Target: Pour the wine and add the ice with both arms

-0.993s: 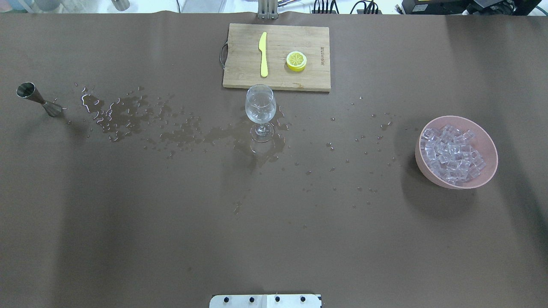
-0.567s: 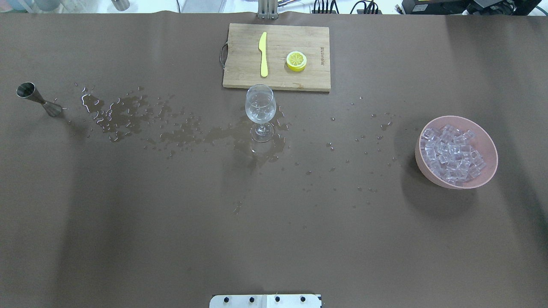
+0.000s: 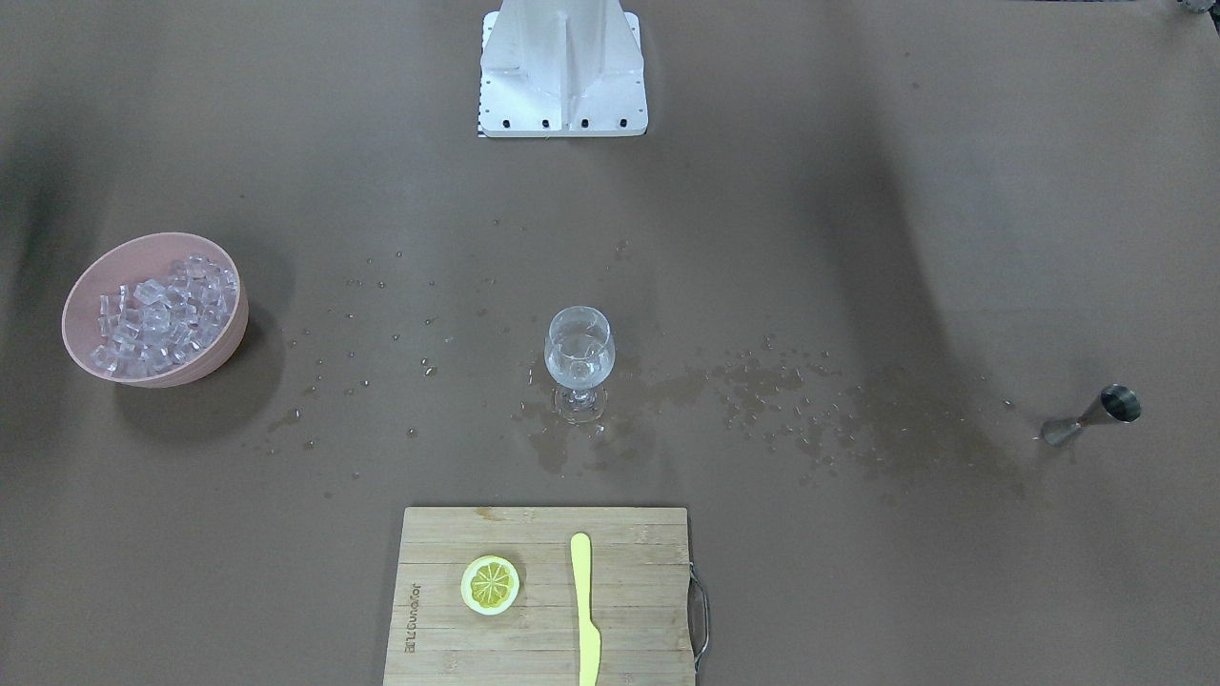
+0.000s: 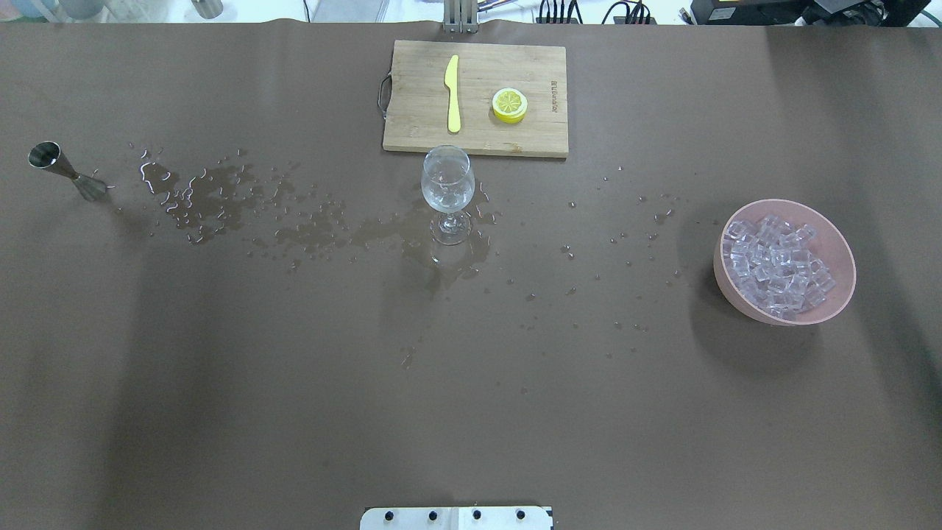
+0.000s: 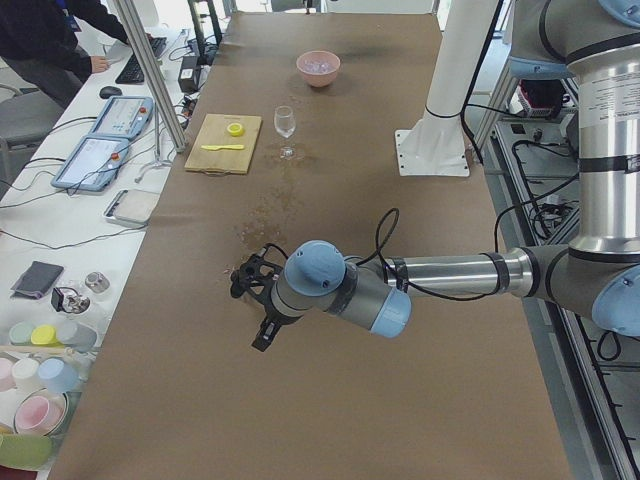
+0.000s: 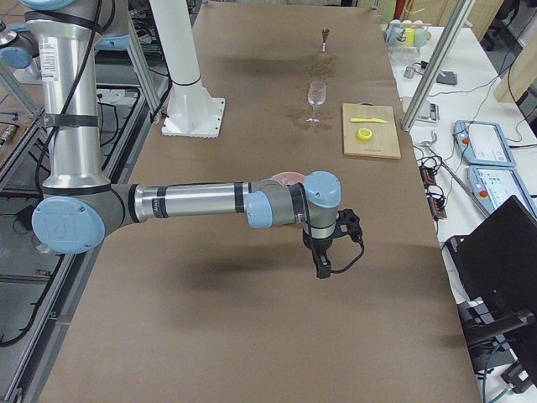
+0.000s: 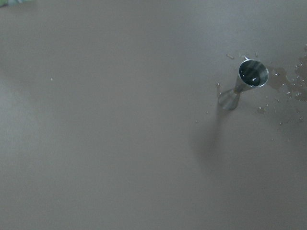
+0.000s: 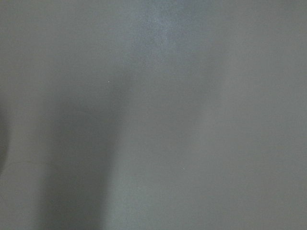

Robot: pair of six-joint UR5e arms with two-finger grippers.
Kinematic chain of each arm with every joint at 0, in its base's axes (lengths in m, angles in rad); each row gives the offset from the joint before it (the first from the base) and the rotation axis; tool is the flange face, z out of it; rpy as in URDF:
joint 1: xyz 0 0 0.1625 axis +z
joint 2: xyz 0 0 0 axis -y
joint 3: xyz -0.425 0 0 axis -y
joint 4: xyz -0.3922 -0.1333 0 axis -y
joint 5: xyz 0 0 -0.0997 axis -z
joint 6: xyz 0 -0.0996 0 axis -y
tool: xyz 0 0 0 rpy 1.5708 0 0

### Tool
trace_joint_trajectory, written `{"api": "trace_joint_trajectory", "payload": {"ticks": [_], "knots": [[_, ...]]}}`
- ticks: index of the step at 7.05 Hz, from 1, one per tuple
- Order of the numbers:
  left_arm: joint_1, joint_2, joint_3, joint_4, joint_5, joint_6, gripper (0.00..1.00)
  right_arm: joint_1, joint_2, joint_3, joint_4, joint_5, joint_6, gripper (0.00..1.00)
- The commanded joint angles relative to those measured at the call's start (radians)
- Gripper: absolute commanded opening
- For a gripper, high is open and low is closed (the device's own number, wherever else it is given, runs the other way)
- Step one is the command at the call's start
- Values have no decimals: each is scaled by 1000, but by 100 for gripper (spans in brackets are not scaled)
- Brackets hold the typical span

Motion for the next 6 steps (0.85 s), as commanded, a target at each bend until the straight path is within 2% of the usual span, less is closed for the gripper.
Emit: {"api": "trace_joint_trajectory", "payload": {"ticks": [1, 2, 3, 4, 6], "knots": [[34, -63, -18, -35, 1, -191, 99, 1, -4, 2, 0, 5, 1, 100], [43, -68, -37, -151, 4, -419, 99, 1, -5, -1, 0, 26, 1, 100], [79, -63, -45, -270, 71, -629, 99, 1, -12, -1, 0, 39, 1, 100], [162, -58, -76, -328, 213, -777, 99, 1, -12, -1, 0, 39, 1, 100], [317, -48, -158, -330, 463, -965, 98, 0, -13, -2, 0, 39, 1, 100]]}}
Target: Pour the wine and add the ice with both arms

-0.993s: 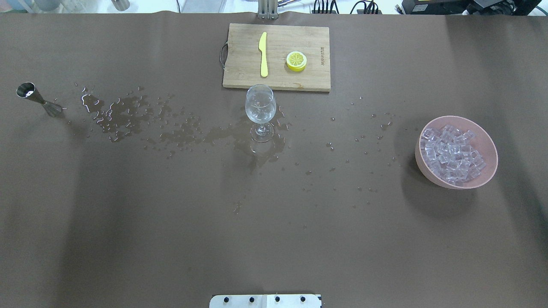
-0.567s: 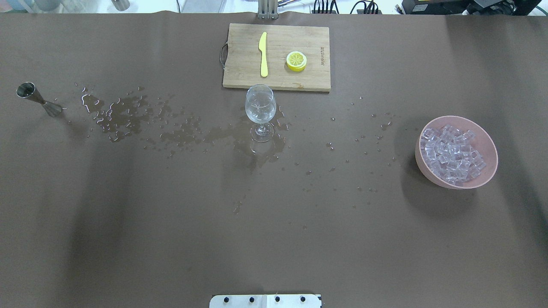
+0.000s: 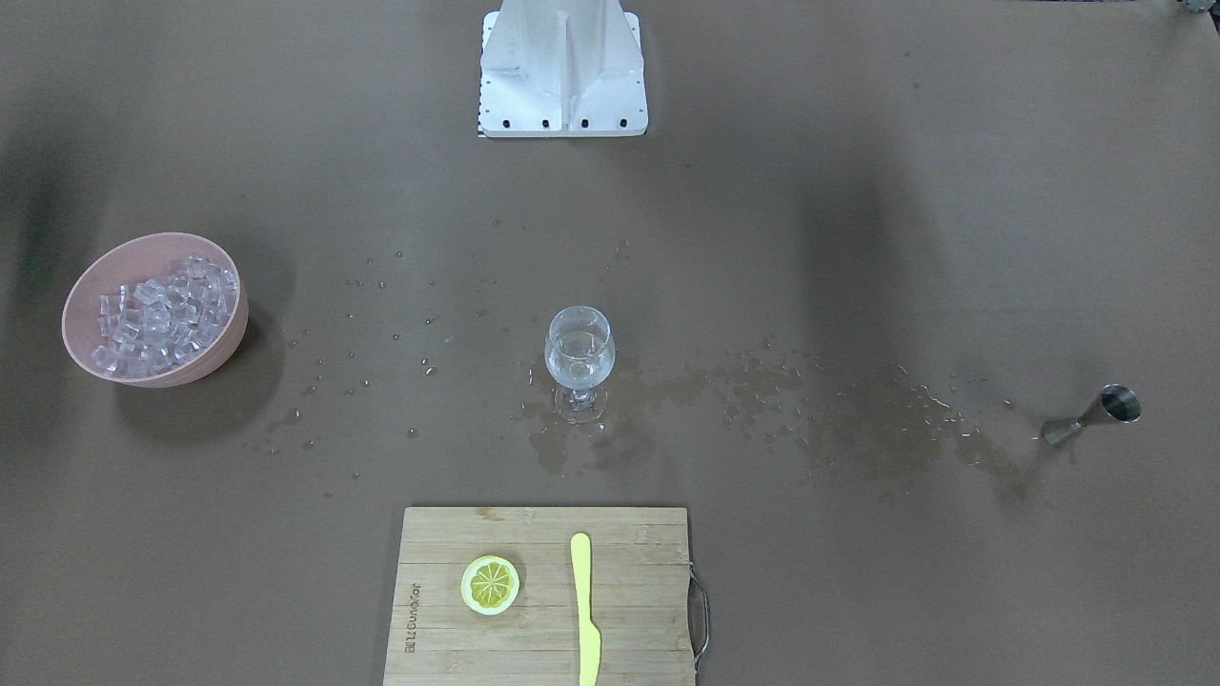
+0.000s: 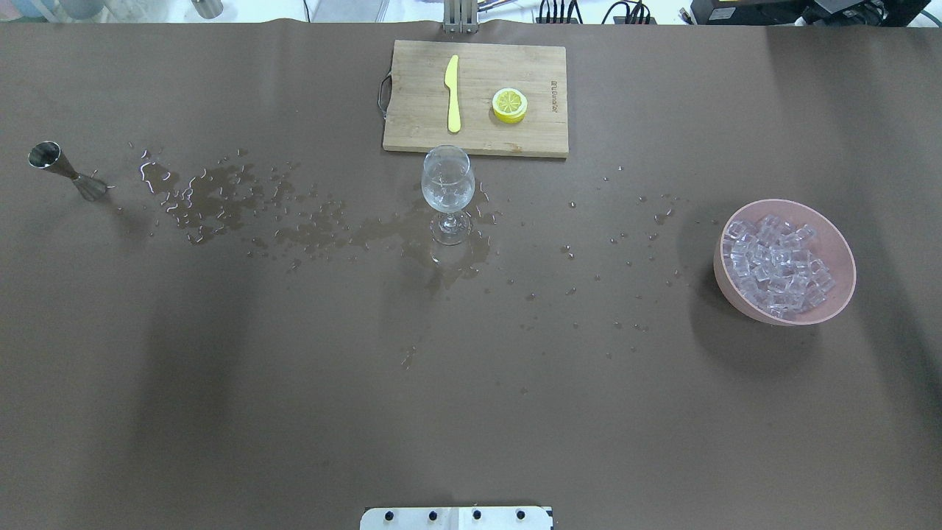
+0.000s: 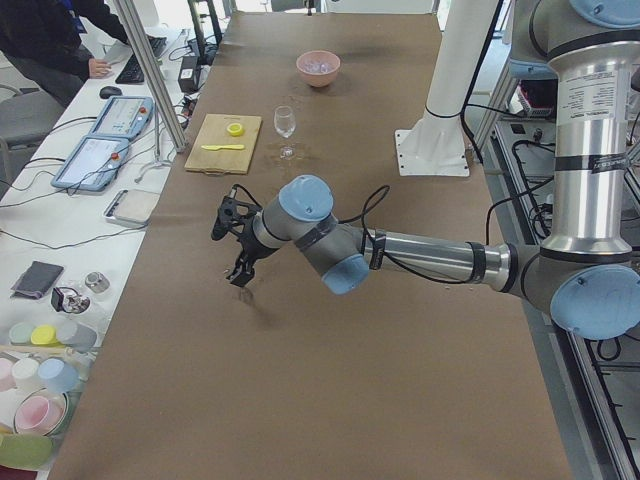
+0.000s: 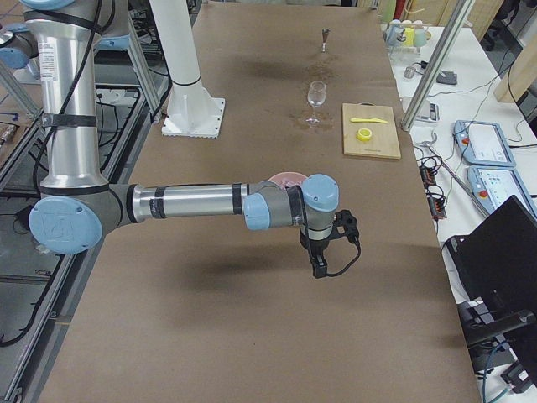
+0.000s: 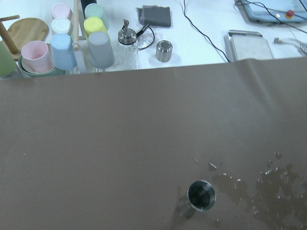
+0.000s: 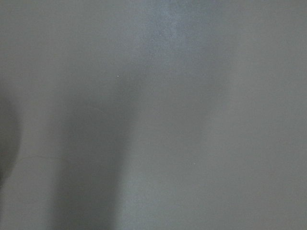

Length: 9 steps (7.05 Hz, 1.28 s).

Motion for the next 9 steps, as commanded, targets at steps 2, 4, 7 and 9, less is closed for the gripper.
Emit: {"api": "trace_joint_trajectory", "payload": {"ticks": [2, 4, 7, 9], "knots": [[294, 36, -94, -11, 494, -274, 98, 0, -5, -7, 0, 1, 0, 100], [445, 63, -94, -8, 790, -379, 98, 0, -5, -7, 0, 1, 0, 100], [627, 77, -23, -5, 1148, -532, 98, 0, -5, -9, 0, 1, 0, 100], [715, 59, 71, -2, 1332, -627, 98, 0, -5, -7, 0, 1, 0, 100]]}}
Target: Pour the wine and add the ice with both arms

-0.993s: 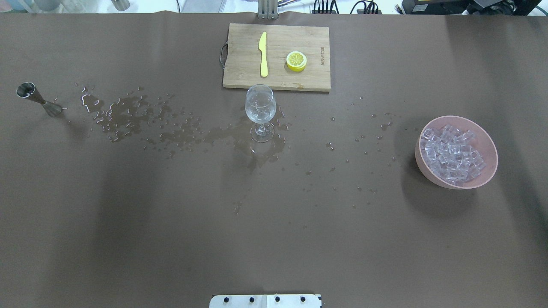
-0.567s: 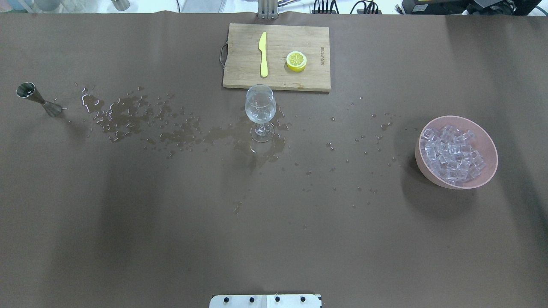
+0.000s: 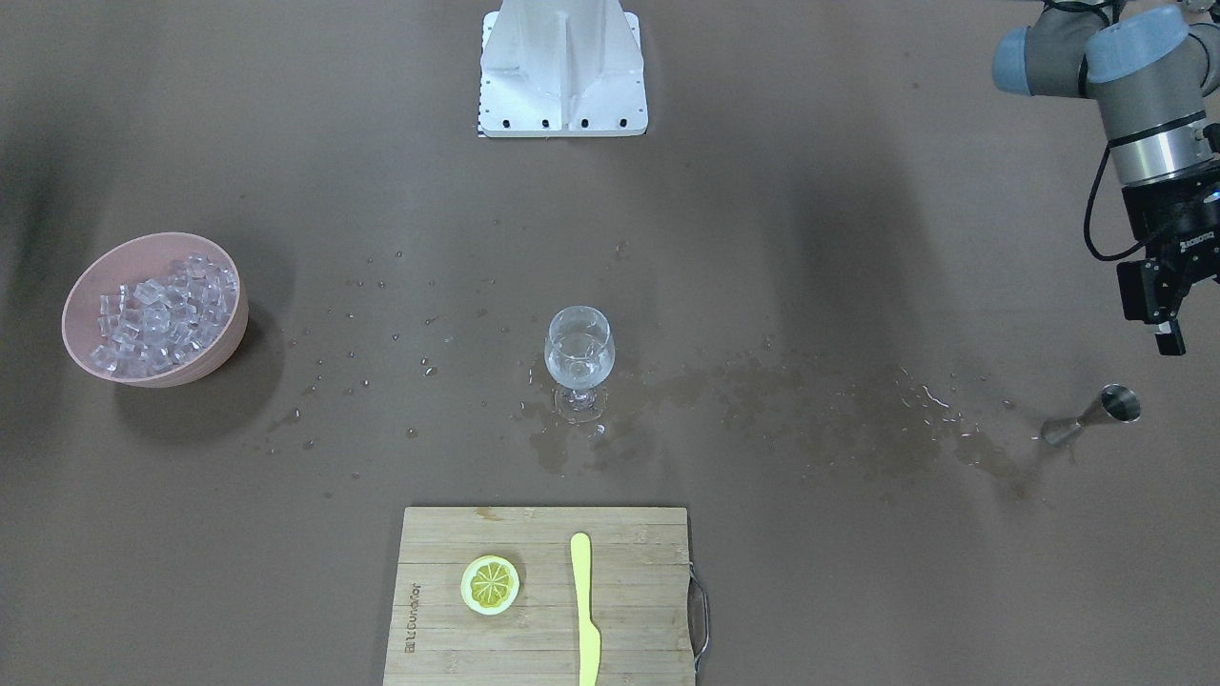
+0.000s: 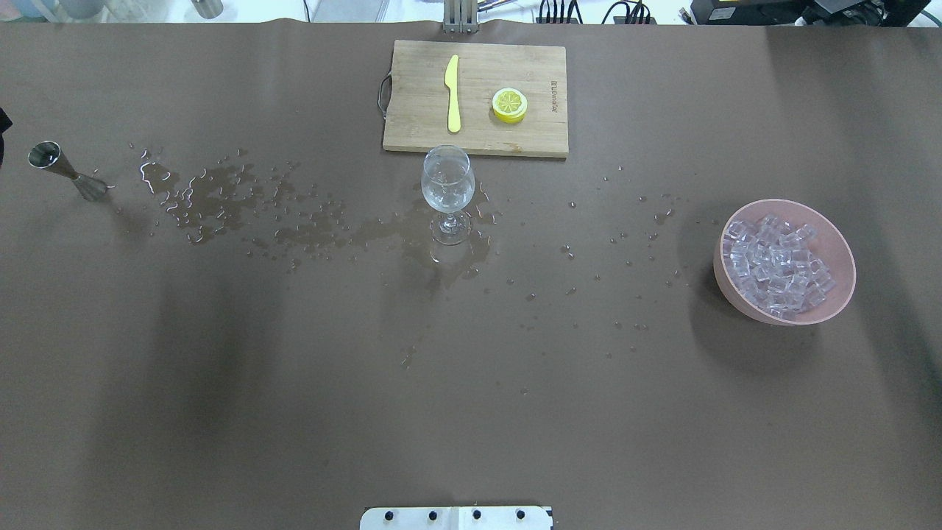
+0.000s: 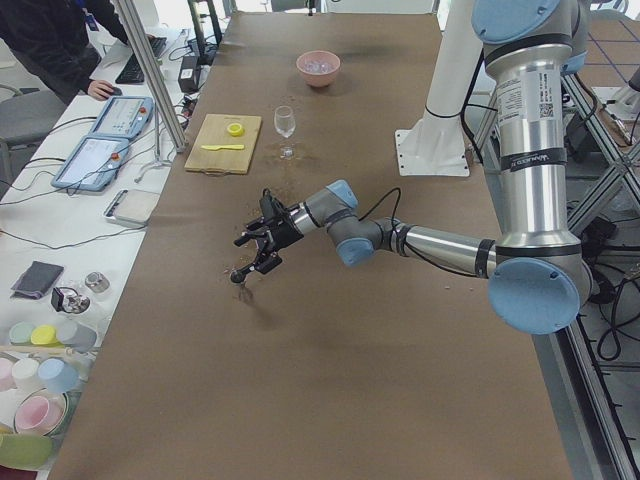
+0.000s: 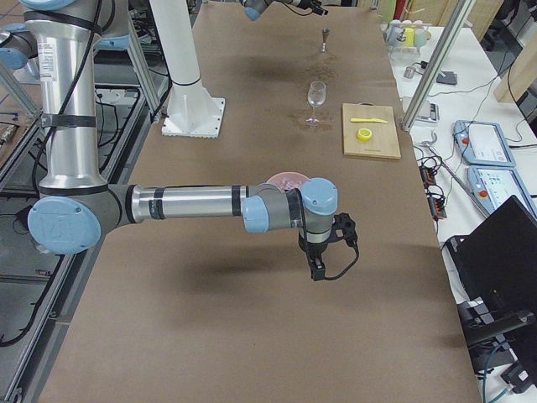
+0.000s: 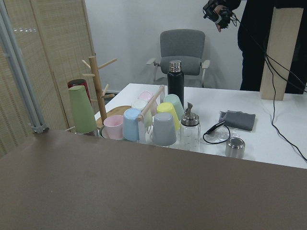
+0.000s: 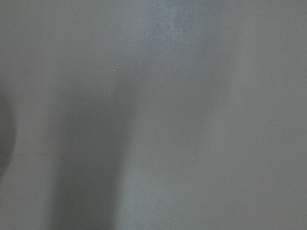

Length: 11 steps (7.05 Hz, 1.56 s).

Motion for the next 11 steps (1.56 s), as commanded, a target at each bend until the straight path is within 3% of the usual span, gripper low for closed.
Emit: {"api": "trace_joint_trajectory", "payload": {"ticks": [1, 4, 11], "knots": [[93, -35, 106, 4, 191, -108, 98, 0, 0, 1, 0, 0, 0, 100], [133, -202, 304, 1, 274, -210, 98, 0, 0, -1, 0, 0, 0, 100], [135, -207, 359, -10, 268, -193, 98, 0, 5, 1, 0, 0, 0, 100]]}}
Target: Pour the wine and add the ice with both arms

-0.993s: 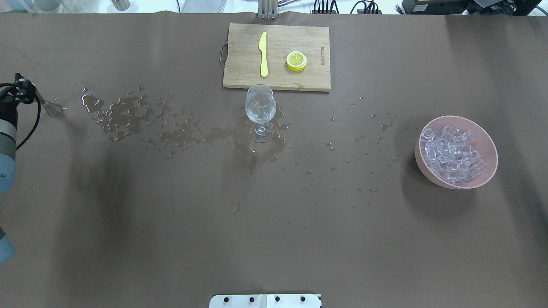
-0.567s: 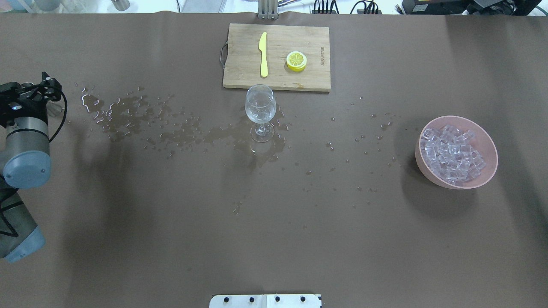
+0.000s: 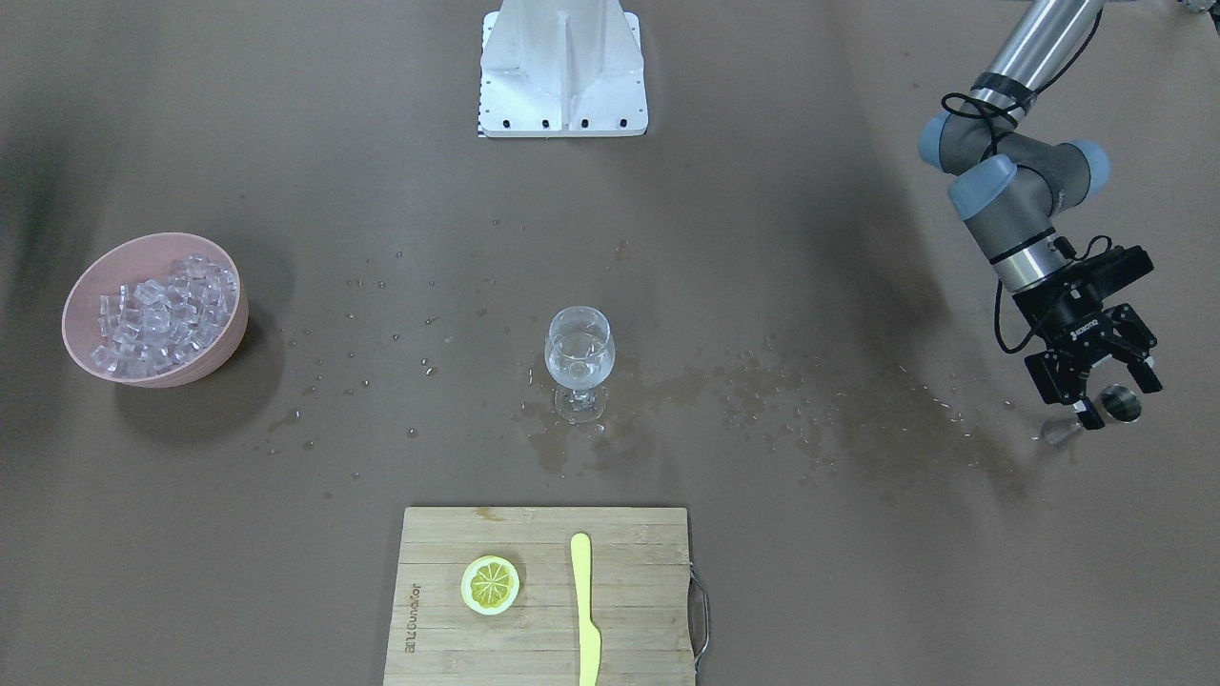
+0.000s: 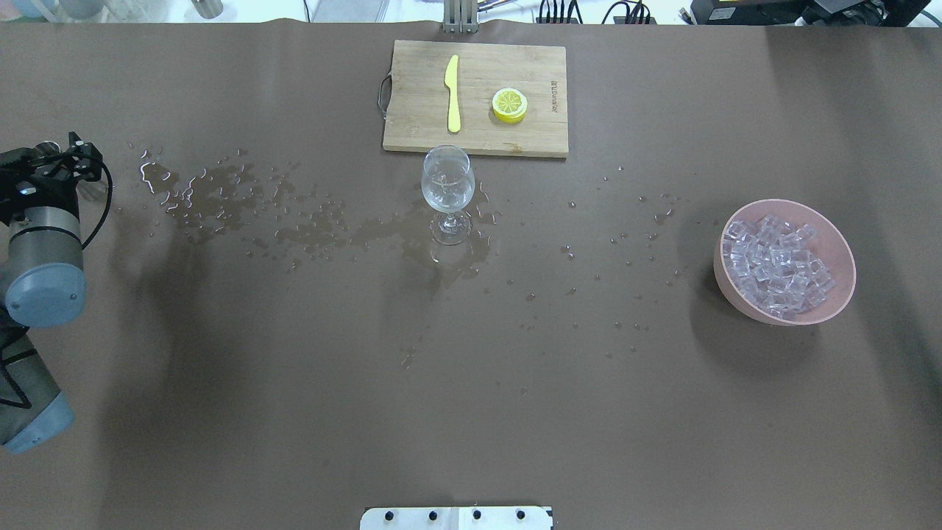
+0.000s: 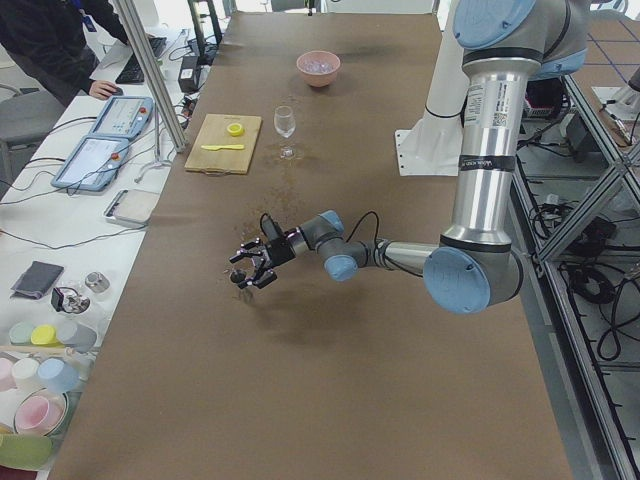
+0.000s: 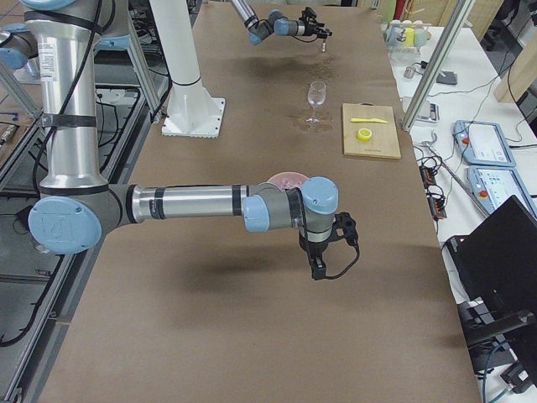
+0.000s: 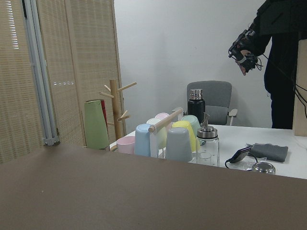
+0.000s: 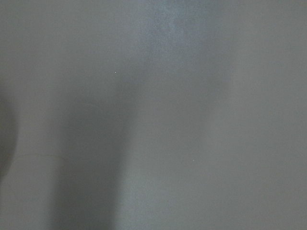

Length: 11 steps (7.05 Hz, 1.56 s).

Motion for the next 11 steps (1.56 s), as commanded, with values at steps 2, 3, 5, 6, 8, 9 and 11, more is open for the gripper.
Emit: {"api": "trace_joint_trajectory", "payload": {"ticks": [2, 3, 5, 6, 8, 9, 11], "knots": [[4, -15, 57, -18, -2, -3, 98, 0, 6, -2, 0, 0, 0, 100], [4, -25, 77, -24, -2, -3, 98, 1, 6, -2, 0, 0, 0, 100], [7, -49, 109, -27, -2, -9, 98, 1, 8, -2, 0, -2, 0, 100], [16, -57, 131, -41, -2, -9, 98, -1, 8, -2, 0, -2, 0, 100], [25, -60, 174, -96, 0, -9, 98, 1, 9, -1, 0, 0, 0, 100], [30, -60, 174, -119, 0, -9, 88, 1, 9, -1, 0, 0, 0, 100], [40, -57, 197, -214, 0, -9, 45, -1, 9, -1, 0, 0, 0, 100]]}}
